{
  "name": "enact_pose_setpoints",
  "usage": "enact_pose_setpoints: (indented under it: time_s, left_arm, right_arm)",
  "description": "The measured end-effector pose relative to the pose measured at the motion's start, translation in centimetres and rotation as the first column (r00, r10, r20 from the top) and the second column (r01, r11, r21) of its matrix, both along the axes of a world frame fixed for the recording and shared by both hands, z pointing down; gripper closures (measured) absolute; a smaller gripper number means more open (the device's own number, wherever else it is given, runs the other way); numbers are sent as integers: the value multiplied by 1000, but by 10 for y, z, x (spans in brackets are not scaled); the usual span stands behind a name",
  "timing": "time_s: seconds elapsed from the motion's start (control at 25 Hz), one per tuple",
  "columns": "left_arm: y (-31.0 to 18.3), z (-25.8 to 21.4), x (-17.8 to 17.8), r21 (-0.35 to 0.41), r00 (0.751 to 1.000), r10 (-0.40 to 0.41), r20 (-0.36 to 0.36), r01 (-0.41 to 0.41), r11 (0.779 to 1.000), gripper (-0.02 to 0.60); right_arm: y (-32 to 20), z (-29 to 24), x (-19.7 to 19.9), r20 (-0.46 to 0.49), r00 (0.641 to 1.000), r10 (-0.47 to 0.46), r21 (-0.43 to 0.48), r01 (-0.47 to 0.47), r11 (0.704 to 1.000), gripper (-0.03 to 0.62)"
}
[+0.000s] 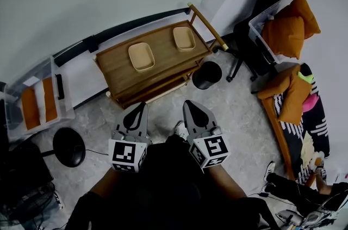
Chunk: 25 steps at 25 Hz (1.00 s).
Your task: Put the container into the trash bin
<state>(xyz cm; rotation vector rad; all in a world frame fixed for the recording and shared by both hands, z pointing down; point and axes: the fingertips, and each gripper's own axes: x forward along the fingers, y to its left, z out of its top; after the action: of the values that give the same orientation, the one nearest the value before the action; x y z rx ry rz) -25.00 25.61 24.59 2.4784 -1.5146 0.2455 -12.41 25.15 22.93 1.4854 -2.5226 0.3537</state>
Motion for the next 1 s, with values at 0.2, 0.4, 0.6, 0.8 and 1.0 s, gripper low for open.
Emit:
enact_pose_setpoints:
  time_s: [0.2, 0.4, 0.6, 0.8, 1.0]
  left_arm:
    - [-9, -1, -1, 2, 1000, 6, -1, -6, 1000, 571]
    - [-26, -1, -4, -9, 1000, -7, -8, 7, 1000, 454]
    - [-48, 7, -8, -39, 999, -42, -6, 41, 998, 451]
    - [-88, 28, -2, -83, 996, -86, 13, 87, 993, 451]
    - [-145, 46, 14, -133, 987, -157, 33, 160, 978, 451]
  right_arm:
    - [-11, 1, -3, -15, 1000, -9, -15, 9, 1000, 475]
    - [-32, 7, -3, -70, 997, -29, -36, 26, 999, 448]
    - [-65, 18, 1, -118, 992, -51, -47, 45, 998, 448]
    - [-119, 45, 17, -147, 986, -80, -92, 67, 993, 448]
    - [-189, 74, 37, -187, 971, -148, -155, 120, 981, 448]
